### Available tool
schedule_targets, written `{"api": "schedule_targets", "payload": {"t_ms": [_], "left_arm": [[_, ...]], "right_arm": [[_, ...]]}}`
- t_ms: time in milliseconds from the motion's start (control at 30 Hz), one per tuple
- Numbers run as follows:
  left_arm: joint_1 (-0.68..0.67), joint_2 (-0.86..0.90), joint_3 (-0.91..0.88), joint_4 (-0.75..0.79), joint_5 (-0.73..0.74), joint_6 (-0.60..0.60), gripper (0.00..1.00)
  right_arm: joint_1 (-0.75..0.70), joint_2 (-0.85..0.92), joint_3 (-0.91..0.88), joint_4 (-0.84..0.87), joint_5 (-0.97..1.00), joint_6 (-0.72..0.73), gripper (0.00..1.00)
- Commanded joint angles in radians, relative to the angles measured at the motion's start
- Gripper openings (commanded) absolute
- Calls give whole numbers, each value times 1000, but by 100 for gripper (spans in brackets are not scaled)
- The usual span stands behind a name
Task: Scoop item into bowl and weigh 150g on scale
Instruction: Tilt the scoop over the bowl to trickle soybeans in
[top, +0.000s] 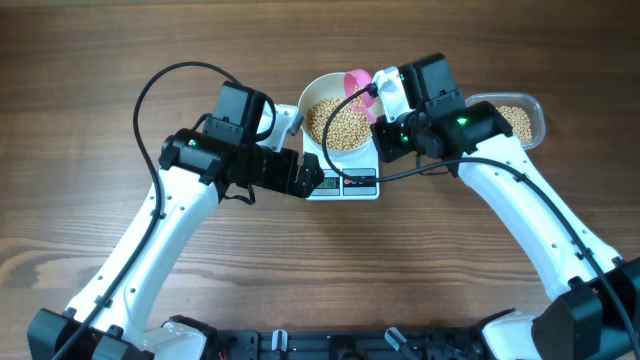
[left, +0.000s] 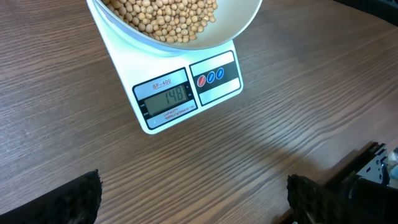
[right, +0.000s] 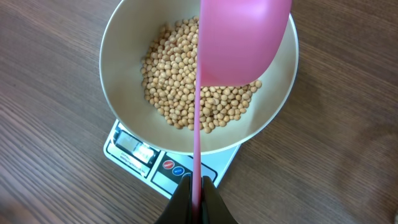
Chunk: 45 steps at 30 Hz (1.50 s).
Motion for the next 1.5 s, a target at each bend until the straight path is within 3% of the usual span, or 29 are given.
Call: {"api": "schedule_targets", "payload": {"t_ms": [0,1067,1300,1467], "left_arm": [[0,5,5,2,10,15,100],[0,5,5,2,10,15,100],[0,5,5,2,9,15,100],[0,5,5,2,10,15,100]], "right_arm": [[5,-17,15,6,-17,14,4],[5,-13,21,-13,37,-72,4],[5,-13,21,-13,-34,-63,4],[5,-13,21,-13,-97,26,4]]}}
